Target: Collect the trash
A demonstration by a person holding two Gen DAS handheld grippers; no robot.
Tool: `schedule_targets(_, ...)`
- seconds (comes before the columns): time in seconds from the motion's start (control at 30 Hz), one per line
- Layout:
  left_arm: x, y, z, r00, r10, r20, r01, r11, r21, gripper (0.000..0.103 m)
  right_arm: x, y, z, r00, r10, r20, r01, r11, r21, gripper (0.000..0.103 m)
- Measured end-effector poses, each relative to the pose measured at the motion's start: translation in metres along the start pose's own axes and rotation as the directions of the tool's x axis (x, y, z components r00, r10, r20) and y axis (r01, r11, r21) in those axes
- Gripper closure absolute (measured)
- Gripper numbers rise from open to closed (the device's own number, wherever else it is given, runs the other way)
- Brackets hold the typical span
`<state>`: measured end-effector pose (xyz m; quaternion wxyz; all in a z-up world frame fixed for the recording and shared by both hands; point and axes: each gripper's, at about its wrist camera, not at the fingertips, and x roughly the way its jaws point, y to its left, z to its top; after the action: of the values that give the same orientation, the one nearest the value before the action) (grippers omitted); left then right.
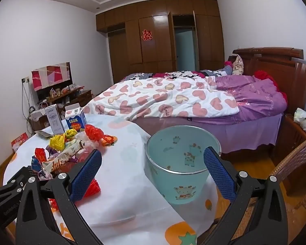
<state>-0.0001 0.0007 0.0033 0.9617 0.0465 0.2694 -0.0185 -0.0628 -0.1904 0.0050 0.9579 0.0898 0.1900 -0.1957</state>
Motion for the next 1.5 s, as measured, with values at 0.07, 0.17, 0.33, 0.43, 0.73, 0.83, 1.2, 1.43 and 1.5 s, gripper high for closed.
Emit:
schedule_targets(0.07, 0.000, -0.002, 0.001, 1.000, 0.001, 0.002, -0.001, 1.000, -0.001, 0.006, 0.000, 0.000, 0.000, 1.000, -0.004, -0.001, 0.004, 1.000, 0.000, 0.005)
schedule_targets(0.17, -0.006, 0.000, 0.005, 1.000, -0.010, 0.002, 0.010, 1.000, -0.005, 0.006, 0.001, 0.001, 0.000, 1.000, -0.007, -0.007, 0.007, 1.000, -0.004, 0.005)
schedule_targets(0.33, -0.010, 0.004, 0.004, 1.000, -0.016, 0.005, 0.016, 1.000, -0.013, 0.006, 0.004, 0.002, -0.001, 1.000, -0.005, -0.016, 0.005, 1.000, -0.008, 0.005)
schedule_targets(0.43, -0.013, 0.003, 0.005, 1.000, -0.016, 0.008, 0.016, 1.000, -0.013, 0.006, 0.003, 0.000, 0.000, 1.000, -0.004, -0.016, 0.004, 1.000, -0.006, 0.005)
schedule_targets(0.73, -0.016, 0.003, 0.006, 1.000, -0.014, 0.006, 0.014, 1.000, -0.018, 0.006, 0.001, 0.002, -0.001, 1.000, -0.004, -0.014, 0.004, 1.000, -0.005, 0.005)
schedule_targets(0.83, -0.018, 0.003, 0.008, 1.000, -0.013, 0.002, 0.013, 1.000, -0.022, 0.006, 0.001, 0.001, -0.001, 1.000, -0.001, -0.017, 0.001, 1.000, -0.002, 0.005)
schedule_targets(1.2, -0.012, 0.004, 0.003, 1.000, -0.016, 0.005, 0.016, 1.000, -0.017, 0.006, 0.000, 0.001, -0.001, 1.000, 0.000, -0.016, 0.000, 1.000, 0.000, 0.005)
schedule_targets(1.43, -0.013, 0.003, 0.003, 1.000, -0.016, 0.004, 0.016, 1.000, -0.016, 0.006, 0.001, 0.001, -0.001, 1.000, 0.000, -0.018, 0.000, 1.000, 0.001, 0.005)
schedule_targets(1.5, -0.014, 0.001, 0.004, 1.000, -0.016, 0.003, 0.017, 1.000, -0.016, 0.006, 0.001, 0.002, -0.001, 1.000, 0.000, -0.017, 0.000, 1.000, 0.001, 0.005)
